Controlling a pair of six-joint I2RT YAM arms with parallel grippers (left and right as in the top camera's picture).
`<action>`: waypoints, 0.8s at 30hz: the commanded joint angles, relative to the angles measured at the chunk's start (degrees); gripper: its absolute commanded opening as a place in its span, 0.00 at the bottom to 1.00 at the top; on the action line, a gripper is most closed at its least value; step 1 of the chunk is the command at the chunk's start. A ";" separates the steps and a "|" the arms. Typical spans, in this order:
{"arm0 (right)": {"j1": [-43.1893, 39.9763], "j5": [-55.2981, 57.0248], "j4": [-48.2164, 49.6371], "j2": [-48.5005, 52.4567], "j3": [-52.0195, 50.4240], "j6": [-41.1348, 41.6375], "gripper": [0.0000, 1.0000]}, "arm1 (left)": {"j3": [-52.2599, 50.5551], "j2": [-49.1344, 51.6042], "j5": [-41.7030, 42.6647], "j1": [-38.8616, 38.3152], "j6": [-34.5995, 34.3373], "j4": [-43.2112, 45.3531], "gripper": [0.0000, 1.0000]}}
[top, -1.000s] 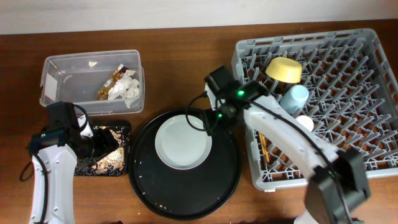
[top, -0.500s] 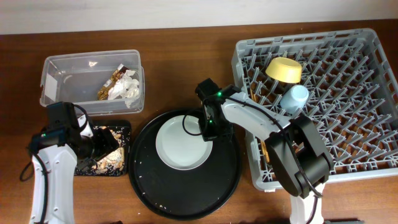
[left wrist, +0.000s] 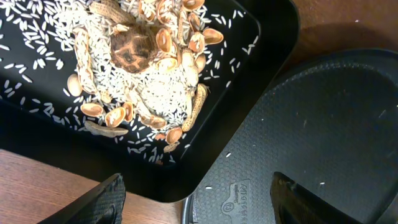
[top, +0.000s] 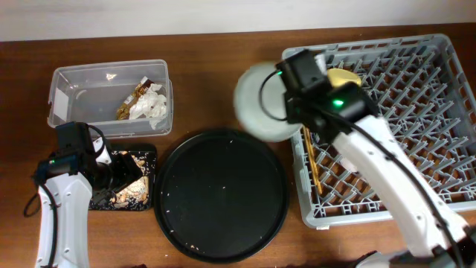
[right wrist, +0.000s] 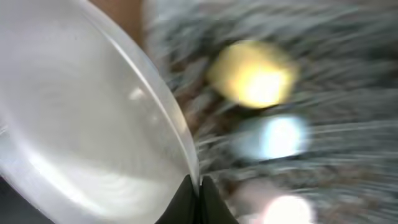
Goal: Sort waste into correct bins and load items into the dishwasher rack
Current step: 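Grasp the white plate with right gripper and stand it in the rack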
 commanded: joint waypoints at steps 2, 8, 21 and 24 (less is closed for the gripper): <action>-1.40 31.82 0.61 0.55 0.98 -0.09 0.04 | 0.07 -0.50 0.22 0.20 -0.13 -0.02 0.74; -1.77 30.67 -0.07 9.60 0.68 -0.07 0.04 | 0.07 -0.50 0.20 0.20 -0.13 -0.04 0.74; -1.79 -5.88 -4.09 8.68 1.14 -0.04 0.59 | 0.07 -0.50 0.24 0.20 -0.15 -0.04 0.74; -4.55 -8.26 -4.09 1.42 1.14 0.17 0.86 | 0.09 -0.52 0.39 0.20 -0.13 0.31 0.74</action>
